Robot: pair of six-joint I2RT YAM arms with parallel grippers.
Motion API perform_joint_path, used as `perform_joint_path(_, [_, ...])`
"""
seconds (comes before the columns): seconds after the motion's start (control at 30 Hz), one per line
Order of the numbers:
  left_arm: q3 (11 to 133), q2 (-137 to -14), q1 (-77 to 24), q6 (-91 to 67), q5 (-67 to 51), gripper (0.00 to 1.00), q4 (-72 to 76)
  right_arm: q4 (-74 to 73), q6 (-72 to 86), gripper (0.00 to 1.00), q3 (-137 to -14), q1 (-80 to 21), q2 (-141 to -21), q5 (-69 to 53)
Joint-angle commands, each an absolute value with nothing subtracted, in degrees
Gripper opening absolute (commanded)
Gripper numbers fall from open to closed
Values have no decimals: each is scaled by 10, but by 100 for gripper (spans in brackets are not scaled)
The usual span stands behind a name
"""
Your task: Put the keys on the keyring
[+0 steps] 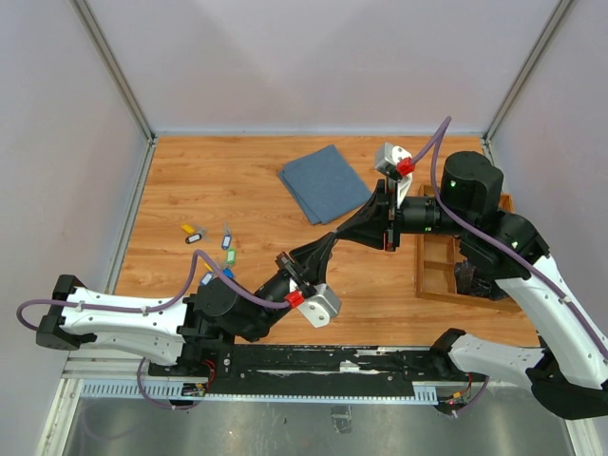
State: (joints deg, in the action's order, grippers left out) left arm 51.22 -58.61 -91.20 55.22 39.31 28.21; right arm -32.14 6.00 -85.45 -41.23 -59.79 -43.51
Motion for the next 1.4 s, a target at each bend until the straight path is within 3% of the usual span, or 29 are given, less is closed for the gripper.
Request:
perform_joint_path(0.0, [527, -581, -910, 550, 395, 0, 296, -291, 61, 14, -860, -434, -576, -437])
perform_joint_path(0.2, [524, -577, -909, 550, 396, 1, 296, -275, 52, 23, -844, -435, -555, -397])
perform_joint_path(0.53, [522, -576, -909, 550, 394, 1, 297, -311, 36, 21, -848, -434, -561, -377])
perform_joint_path(0.67, [519, -571, -908, 529, 404, 1, 287, -371, 22, 18, -852, -435, -562, -282])
perform_joint_path(0.77, [514, -554, -890, 470, 408, 1, 261, -424, 27, 24, -839, -435, -564, -189])
perform_joint_path(0.93, [502, -508, -819, 330, 390, 13, 203, -430, 65, 30, -766, -434, -556, -109])
perform_joint_path(1.2, [499, -480, -685, 121, 344, 30, 78, -302, 154, 33, -606, -450, -588, -132])
perform_joint_path(1.37, [494, -482, -562, -10, 280, 32, -12, -229, 189, 34, -566, -510, -655, -91])
